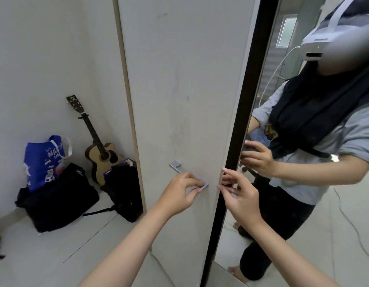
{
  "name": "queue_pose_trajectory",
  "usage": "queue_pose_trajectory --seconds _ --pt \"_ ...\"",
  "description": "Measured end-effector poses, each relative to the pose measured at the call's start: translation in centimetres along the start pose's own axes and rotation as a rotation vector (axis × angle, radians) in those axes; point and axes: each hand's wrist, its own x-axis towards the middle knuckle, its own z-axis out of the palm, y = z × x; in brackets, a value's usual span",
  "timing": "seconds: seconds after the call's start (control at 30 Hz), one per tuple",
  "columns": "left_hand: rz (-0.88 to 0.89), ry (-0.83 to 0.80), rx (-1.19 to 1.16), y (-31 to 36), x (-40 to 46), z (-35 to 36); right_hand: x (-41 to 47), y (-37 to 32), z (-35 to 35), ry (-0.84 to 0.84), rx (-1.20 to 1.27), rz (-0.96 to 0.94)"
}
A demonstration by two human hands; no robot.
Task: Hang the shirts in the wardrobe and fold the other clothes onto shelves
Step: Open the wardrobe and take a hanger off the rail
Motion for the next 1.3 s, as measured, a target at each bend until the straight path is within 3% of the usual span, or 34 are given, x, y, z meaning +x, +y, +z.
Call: queue_pose_trajectory --seconds 0.33,0.53,0.73,0.87,1.03,1.3 --pt "-0.074 0.071 -0.135 -1.0 -6.8 -4.9 -4.2 -5.7 5.0 -0.015 0.031 0.046" --pt "-0.199 0.127 -0.205 -1.1 -12.1 -9.2 -5.4 -9.2 8.3 -0.118 0.136 0.003" --pt "-0.003 0.337 -0.259 2.9 -14.6 -15.0 -6.1 -11.8 11.5 -0.337 0.154 -0.050" --pt "0.077 0.396 -0.144 4.4 -14.1 -18.3 -4.7 -14.4 13.6 -0.480 0.243 -0.046" --pt "0.022 0.539 0.003 2.4 -14.2 -21.5 0.5 -18.1 17.1 -0.303 0.398 -0.104" --pt "0.062 0.738 0.258 1.0 -13.7 -27.1 9.2 -23.2 23.2 -0.289 0.188 -0.521"
